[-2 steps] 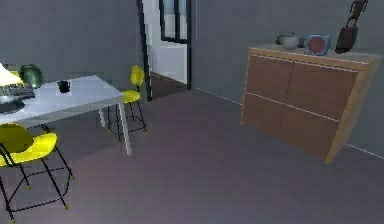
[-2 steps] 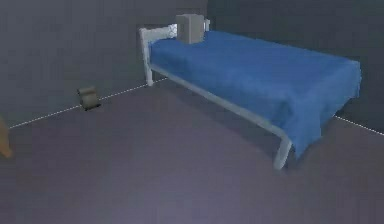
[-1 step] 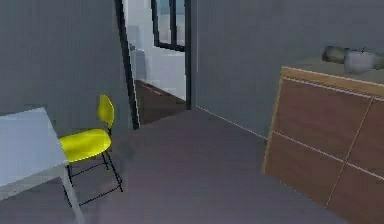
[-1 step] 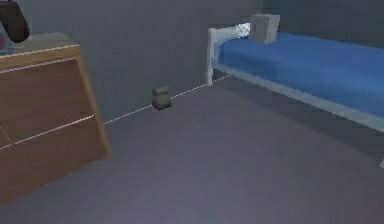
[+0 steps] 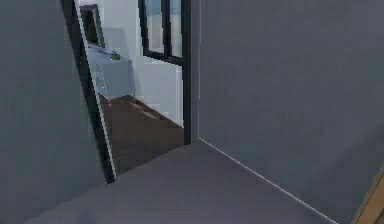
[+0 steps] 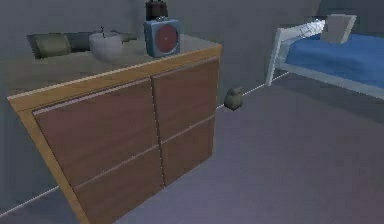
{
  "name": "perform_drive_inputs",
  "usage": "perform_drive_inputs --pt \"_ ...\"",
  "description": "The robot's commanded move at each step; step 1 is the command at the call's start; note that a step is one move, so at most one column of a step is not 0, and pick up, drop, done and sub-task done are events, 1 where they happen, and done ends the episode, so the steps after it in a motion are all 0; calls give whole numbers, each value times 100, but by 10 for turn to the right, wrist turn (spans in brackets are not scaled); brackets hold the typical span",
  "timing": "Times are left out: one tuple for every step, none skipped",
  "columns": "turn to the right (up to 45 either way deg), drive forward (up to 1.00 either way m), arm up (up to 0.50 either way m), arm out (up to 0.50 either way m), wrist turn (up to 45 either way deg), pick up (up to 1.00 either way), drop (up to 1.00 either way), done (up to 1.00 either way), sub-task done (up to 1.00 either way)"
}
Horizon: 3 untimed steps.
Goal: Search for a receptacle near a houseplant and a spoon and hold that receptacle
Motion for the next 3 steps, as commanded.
perform_drive_inputs --pt "0 40 0 0 0 0 0 0 0" --pt "-210 0 0 0 0 0 0 0 0" --pt "0 100 0 0 0 0 0 0 0"
